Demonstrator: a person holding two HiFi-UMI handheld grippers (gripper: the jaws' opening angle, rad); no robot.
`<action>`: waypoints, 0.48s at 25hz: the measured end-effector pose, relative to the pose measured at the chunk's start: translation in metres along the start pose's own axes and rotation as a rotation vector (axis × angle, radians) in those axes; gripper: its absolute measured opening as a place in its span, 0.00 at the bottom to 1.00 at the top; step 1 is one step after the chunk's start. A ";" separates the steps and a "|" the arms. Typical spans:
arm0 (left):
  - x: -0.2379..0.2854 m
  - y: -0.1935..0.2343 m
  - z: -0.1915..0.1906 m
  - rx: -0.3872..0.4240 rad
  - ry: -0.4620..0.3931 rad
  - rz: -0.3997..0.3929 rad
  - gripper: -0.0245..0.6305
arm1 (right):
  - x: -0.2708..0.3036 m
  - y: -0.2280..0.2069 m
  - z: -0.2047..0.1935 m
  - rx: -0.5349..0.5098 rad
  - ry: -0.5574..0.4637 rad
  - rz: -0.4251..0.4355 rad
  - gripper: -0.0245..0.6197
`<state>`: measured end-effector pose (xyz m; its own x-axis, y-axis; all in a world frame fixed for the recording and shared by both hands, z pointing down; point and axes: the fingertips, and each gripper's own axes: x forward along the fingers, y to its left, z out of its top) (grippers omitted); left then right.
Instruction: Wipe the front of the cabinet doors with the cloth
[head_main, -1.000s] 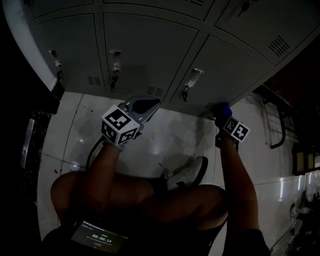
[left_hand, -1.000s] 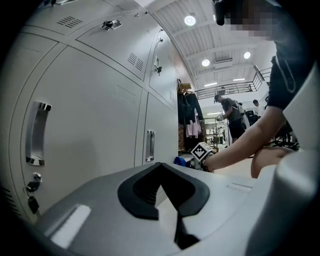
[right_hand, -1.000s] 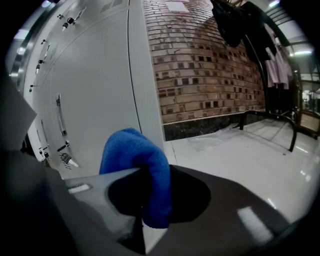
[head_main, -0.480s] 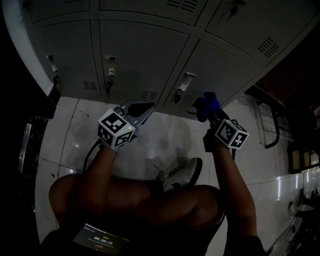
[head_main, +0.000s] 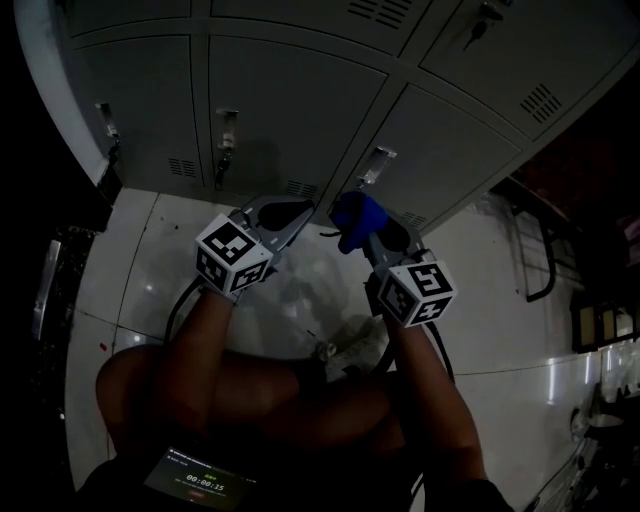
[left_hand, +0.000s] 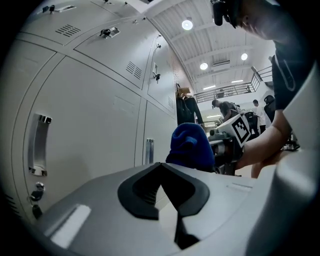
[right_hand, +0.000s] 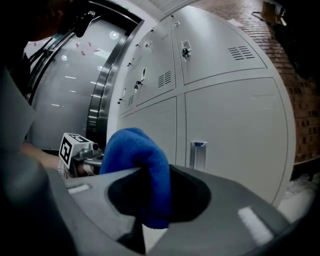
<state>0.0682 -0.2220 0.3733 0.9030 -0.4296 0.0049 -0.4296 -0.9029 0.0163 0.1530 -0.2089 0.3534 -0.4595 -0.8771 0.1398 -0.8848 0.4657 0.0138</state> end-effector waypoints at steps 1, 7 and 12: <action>0.001 -0.001 -0.001 0.002 0.003 -0.002 0.05 | -0.001 0.002 -0.005 0.001 0.005 0.011 0.15; -0.001 -0.001 -0.006 0.006 0.026 0.002 0.05 | -0.001 0.010 -0.008 0.096 -0.034 0.063 0.15; 0.000 -0.003 -0.005 0.013 0.025 0.005 0.05 | 0.004 0.018 -0.014 0.090 -0.030 0.108 0.15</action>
<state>0.0690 -0.2195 0.3786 0.9006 -0.4337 0.0298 -0.4340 -0.9009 0.0035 0.1359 -0.2023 0.3677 -0.5529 -0.8265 0.1058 -0.8331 0.5460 -0.0886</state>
